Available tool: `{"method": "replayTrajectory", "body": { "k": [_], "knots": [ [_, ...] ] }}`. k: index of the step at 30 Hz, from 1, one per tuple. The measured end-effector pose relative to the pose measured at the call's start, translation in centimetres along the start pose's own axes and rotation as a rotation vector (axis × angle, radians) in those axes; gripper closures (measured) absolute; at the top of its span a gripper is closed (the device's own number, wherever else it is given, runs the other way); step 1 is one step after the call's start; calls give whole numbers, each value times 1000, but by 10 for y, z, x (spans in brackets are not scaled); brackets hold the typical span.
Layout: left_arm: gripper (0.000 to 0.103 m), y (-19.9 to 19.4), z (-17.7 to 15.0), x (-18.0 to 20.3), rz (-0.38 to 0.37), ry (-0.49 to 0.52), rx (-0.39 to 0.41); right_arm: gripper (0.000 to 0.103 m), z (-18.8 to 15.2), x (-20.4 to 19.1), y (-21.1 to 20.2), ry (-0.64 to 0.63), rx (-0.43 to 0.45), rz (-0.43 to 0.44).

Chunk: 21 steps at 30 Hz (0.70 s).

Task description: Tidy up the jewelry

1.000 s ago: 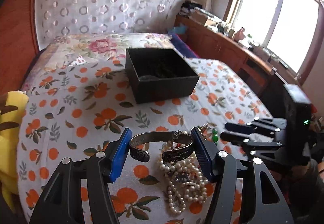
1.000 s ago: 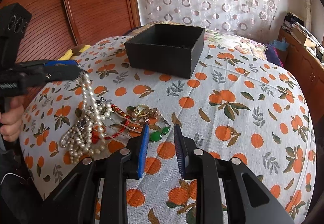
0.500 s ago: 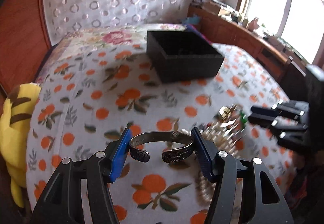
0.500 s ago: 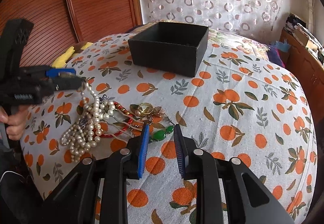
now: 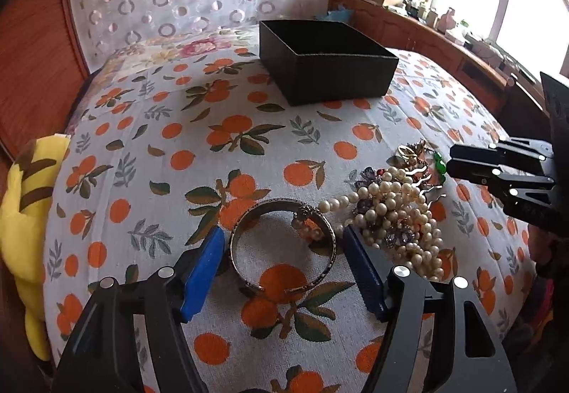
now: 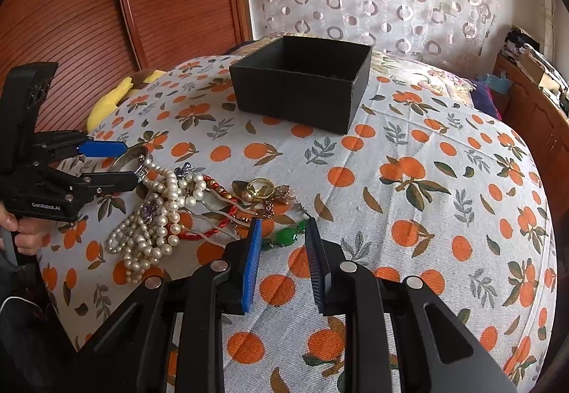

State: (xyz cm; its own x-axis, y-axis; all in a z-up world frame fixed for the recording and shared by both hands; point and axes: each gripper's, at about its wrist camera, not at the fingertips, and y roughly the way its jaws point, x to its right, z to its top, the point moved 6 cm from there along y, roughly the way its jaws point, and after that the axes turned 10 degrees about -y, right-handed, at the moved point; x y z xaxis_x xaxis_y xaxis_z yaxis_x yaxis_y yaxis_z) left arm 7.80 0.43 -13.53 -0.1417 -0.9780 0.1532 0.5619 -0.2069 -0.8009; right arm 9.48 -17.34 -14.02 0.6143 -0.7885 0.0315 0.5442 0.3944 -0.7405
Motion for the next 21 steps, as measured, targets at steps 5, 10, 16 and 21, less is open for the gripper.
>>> {"method": "replayTrajectory", "body": {
  "k": [5, 10, 16, 21],
  "knots": [
    [39, 5, -1, 3, 11, 34, -19, 76, 0, 0, 0, 1, -1, -1],
    [45, 1, -3, 3, 2, 36, -13, 76, 0, 0, 0, 1, -3, 2],
    [45, -19, 5, 5, -1, 23, 61, 76, 9, -9, -1, -18, 14, 18],
    [45, -35, 13, 8, -11, 31, 102, 76, 16, -20, -1, -42, 22, 37]
  ]
}}
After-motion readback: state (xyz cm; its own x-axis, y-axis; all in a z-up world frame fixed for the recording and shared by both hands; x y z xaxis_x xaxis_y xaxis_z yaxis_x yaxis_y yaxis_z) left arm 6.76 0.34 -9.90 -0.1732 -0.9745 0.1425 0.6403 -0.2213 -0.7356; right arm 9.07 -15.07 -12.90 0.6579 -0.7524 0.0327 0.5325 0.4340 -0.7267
